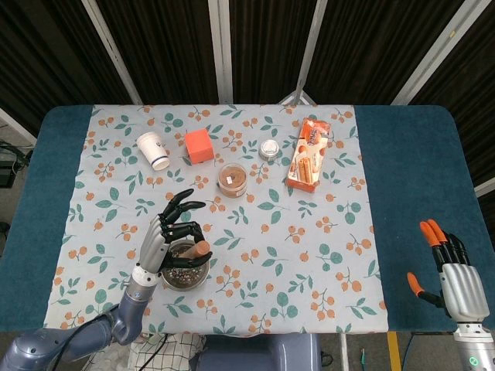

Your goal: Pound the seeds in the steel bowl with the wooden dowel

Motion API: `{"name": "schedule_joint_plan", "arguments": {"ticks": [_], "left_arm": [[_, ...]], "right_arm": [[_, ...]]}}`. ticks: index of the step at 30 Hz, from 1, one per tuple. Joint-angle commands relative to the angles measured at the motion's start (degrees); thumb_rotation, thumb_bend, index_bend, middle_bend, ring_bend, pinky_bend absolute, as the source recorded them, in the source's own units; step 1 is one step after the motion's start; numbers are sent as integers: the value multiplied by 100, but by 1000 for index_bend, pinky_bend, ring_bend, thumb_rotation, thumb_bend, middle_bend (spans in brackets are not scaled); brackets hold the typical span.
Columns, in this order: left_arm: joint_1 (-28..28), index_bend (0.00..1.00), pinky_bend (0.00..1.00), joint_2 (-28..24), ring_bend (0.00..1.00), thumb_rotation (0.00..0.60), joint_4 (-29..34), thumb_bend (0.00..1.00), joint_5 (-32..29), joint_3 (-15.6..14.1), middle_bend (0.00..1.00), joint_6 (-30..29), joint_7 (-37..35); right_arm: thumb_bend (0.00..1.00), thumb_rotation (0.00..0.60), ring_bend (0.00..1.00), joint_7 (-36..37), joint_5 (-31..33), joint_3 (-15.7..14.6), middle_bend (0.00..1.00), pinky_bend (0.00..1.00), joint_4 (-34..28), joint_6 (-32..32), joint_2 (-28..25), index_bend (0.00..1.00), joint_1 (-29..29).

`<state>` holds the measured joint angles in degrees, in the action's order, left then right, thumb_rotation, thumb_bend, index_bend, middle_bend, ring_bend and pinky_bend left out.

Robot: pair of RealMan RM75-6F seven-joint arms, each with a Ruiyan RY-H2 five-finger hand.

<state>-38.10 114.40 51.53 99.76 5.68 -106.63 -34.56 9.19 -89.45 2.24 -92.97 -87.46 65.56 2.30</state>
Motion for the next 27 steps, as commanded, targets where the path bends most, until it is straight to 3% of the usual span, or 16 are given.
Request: {"name": "schedule_joint_plan", "arguments": {"ticks": [1, 8, 13, 18, 22, 27], "left_arm": [[42, 641, 116, 30, 241, 600, -30, 584, -42, -27, 713, 138, 87], [-61, 641, 116, -324, 241, 600, 367, 583, 72, 46, 713, 293, 519], [-236, 650, 116, -1265, 245, 600, 1002, 582, 188, 137, 718, 757, 1576], [-203, 671, 135, -2202, 275, 600, 1418, 582, 185, -62, 745, 1477, 2751], [-92, 676, 149, -2599, 283, 600, 1355, 583, 56, -180, 747, 1829, 3205], [63, 679, 156, -2511, 288, 600, 821, 583, -118, -282, 751, 1979, 2958]], "right_arm": [[367, 600, 0, -5, -13, -5, 0, 0, -1, -22, 3, 0, -10], [367, 600, 0, 29, -9, 4, 0, 0, 16, -44, -9, 0, -19], [366, 600, 0, -1, -68, 11, 0, 0, 84, -126, 12, 0, -33], [367, 600, 0, 1, -96, 0, 0, 0, 91, -139, 9, 0, -36], [367, 600, 0, -4, -124, -16, 0, 0, 81, -154, 8, 0, -44], [367, 600, 0, -14, -117, -17, 0, 0, 77, -160, 9, 0, -52]]}}
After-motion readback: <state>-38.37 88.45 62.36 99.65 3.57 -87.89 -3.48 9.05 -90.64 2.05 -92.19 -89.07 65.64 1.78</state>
